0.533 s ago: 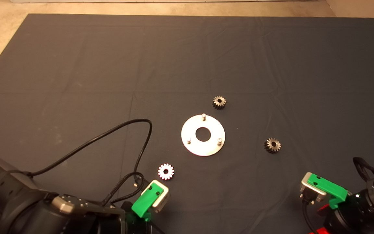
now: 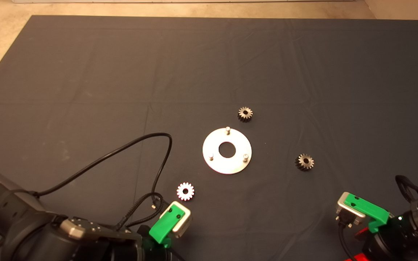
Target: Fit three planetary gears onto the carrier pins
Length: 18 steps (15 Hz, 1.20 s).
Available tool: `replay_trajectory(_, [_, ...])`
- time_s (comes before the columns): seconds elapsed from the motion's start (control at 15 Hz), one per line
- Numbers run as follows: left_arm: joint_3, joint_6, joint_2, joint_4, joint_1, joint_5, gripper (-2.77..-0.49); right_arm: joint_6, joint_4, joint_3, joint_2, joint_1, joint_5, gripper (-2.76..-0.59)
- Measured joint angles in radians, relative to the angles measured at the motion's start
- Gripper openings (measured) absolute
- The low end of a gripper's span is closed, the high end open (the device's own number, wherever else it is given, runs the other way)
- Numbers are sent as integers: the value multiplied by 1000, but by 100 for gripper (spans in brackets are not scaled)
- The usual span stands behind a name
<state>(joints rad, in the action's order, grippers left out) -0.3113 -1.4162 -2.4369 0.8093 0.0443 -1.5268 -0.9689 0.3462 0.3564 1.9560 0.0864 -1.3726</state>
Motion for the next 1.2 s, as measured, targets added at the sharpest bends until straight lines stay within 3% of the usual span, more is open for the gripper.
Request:
replay_trajectory(0.4, [0,0,-16,0,0,0,-119,-1,-1,0,0,41,-14,-133])
replay_trajectory(0.53, [0,0,-30,1,0,0,-119,-1,-2,0,0,91,-35,-133])
replay_trajectory(0.67, [0,0,-46,1,0,0,-119,-1,-2,1,0,141,-73,-133])
replay_trajectory(0.87, [0,0,-67,1,0,0,-119,0,-1,13,0,155,-113,-133])
replay_trajectory(1.07, [0,0,-83,1,0,0,-119,0,-1,18,0,155,-115,-133])
replay_trajectory(1.2, [0,0,-90,1,0,-1,-119,0,-1,51,10,155,-100,-133])
